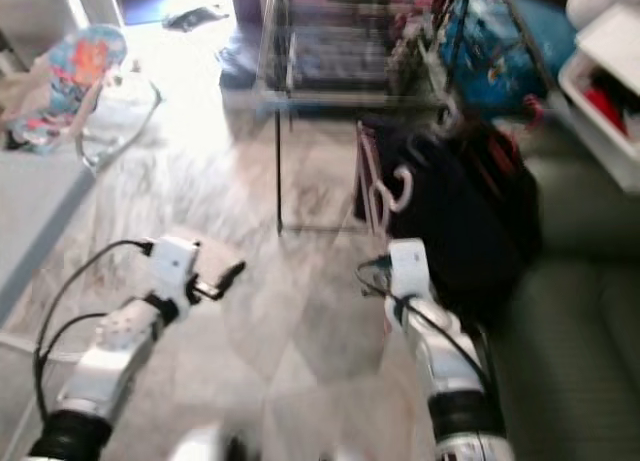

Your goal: Hang hanger

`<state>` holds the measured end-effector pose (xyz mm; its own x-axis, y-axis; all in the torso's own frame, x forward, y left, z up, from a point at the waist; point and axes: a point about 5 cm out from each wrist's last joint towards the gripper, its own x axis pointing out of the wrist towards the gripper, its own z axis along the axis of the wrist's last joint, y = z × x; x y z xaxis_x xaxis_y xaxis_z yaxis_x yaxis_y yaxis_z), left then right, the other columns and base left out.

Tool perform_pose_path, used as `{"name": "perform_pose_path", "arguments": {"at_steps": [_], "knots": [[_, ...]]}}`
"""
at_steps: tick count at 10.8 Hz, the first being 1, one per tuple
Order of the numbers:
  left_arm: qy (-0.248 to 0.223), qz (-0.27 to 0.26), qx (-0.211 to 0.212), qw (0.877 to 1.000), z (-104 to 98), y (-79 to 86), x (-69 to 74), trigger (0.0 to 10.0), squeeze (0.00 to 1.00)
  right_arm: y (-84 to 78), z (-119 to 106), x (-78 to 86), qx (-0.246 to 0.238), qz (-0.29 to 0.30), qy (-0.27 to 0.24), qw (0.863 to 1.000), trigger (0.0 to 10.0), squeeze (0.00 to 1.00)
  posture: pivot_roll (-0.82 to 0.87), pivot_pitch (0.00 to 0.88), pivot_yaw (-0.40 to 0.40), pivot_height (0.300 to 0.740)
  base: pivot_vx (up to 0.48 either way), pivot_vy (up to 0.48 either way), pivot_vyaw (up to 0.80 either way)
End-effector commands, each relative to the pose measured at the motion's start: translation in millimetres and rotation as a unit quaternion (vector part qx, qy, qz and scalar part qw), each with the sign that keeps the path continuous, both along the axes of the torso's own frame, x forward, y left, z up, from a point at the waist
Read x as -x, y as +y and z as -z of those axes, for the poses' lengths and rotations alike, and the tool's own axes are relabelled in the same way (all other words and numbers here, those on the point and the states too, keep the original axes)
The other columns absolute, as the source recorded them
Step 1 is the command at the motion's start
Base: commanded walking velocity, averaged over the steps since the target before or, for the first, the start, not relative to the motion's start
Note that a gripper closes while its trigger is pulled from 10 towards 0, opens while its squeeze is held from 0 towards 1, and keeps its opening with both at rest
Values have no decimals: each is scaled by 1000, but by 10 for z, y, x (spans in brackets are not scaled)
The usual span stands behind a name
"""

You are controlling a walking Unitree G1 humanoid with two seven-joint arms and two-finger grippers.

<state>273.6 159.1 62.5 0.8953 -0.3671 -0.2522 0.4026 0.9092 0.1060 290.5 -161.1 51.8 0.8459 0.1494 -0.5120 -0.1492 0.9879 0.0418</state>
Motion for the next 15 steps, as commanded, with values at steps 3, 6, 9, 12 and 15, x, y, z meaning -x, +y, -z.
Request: {"name": "perform_pose_path", "arguments": {"at_steps": [3, 6, 9, 12, 15], "knots": [[-1, -9, -13, 1000, 0, 49, -12, 10000, 0, 39, 32, -16, -5, -14, 5, 1000, 10000, 0, -30, 106, -54, 740, 330, 349, 0], [5, -5, -8, 1000, 18, 9, -6, 10000, 0, 59, 40, -36, 2, -21, 0, 1000, 10000, 0, -31, 109, -53, 740, 328, 351, 0], [5, 3, -10, 1000, 24, -7, 28, 10000, 0, 30, 17, -95, 33, -6, -22, 999, 10000, 0, -16, 109, -51, 740, 363, 231, 0], [1, 10, -15, 1000, 19, -18, 54, 10000, 0, -24, -11, -141, 47, 19, -35, 998, 10000, 0, -9, 111, -50, 740, 359, 0, 0], [3, 20, -3, 1000, 9, -46, 92, 10000, 0, -147, -88, -255, 61, 65, -52, 995, 10000, 0, 2, 112, -58, 740, 0, 0, 0]]}}
